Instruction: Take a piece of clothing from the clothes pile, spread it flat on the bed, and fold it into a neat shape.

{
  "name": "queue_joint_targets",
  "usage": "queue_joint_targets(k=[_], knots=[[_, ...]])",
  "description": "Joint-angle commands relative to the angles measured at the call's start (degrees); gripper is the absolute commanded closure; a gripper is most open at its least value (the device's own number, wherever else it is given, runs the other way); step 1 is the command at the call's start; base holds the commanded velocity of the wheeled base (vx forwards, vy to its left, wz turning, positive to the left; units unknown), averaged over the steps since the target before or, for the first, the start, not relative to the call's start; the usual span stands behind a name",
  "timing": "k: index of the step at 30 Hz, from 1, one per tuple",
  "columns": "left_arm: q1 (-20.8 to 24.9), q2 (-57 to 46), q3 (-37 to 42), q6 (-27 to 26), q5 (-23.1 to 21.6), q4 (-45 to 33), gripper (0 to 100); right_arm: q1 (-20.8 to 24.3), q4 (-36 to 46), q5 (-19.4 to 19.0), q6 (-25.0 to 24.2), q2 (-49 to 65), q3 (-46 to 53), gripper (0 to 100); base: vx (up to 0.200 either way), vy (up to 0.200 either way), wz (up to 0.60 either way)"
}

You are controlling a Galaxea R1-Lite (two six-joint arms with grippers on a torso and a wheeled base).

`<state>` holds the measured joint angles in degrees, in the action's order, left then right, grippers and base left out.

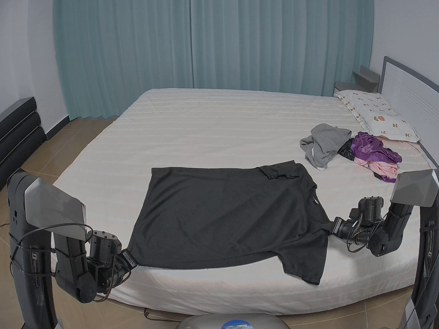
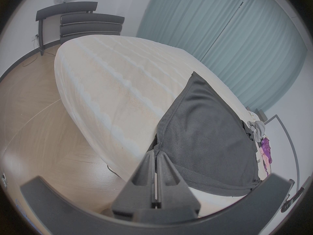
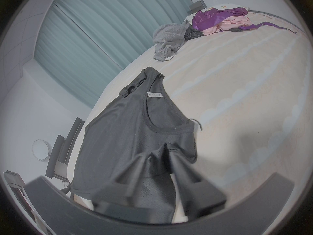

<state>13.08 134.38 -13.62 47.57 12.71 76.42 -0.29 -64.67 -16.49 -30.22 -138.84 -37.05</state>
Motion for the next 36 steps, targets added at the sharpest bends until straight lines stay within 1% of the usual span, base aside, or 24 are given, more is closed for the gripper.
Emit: queue_joint_targets(k=[1, 5, 10, 11, 12, 13, 14, 16, 19, 23, 27, 36], knots=[[0.0, 0.2, 0.0, 0.1, -0.1, 0.0, 100, -0.5, 0.0, -0.2, 0.3, -0.1, -0.7, 0, 0.000, 0.000, 0.00], [-0.1, 0.1, -0.1, 0.6, -0.1, 0.0, 100, -1.5, -0.5, -0.6, 0.2, 2.8, 0.7, 0, 0.000, 0.000, 0.00], [-0.1, 0.1, -0.1, 0.8, -0.2, 0.0, 100, -1.2, -0.8, -4.4, 0.6, 7.6, 9.3, 0, 0.000, 0.000, 0.00], [-0.1, 0.1, -0.1, 0.8, -0.2, 0.0, 100, -1.2, -0.8, -4.4, 0.6, 7.6, 9.3, 0, 0.000, 0.000, 0.00], [-0.1, 0.2, -0.1, 0.8, -0.2, 0.0, 100, -1.0, -2.7, -5.8, 1.7, 7.8, 13.2, 0, 0.000, 0.000, 0.00], [-0.1, 0.2, -0.1, 0.8, -0.3, 0.0, 100, -1.0, -4.0, -6.3, 2.5, 7.4, 14.8, 0, 0.000, 0.000, 0.00], [-0.1, 0.2, -0.1, 0.8, -0.3, 0.0, 100, -1.1, -4.5, -6.4, 2.8, 7.2, 15.4, 0, 0.000, 0.000, 0.00], [-0.2, 0.1, -0.1, 0.8, -0.3, 0.0, 100, -1.1, -9.8, -7.2, 5.2, 4.7, 19.9, 0, 0.000, 0.000, 0.00], [-0.2, 0.3, -0.1, 0.8, -0.3, 0.0, 100, -1.0, -15.9, -7.3, 6.0, 2.3, 23.5, 0, 0.000, 0.000, 0.00], [-0.2, 0.3, -0.1, 0.8, -0.4, 0.0, 100, -0.5, -19.4, -6.7, 6.3, -0.6, 24.6, 0, 0.000, 0.000, 0.00], [-0.4, 0.3, -0.5, 0.8, -0.4, 0.0, 100, 1.5, -22.0, -6.5, 7.5, -2.1, 25.9, 0, 0.000, 0.000, 0.00], [-0.9, 0.4, -0.7, 0.8, -0.5, 0.0, 100, 3.4, -21.3, -6.4, 7.5, -2.3, 23.9, 0, 0.000, 0.000, 0.00]])
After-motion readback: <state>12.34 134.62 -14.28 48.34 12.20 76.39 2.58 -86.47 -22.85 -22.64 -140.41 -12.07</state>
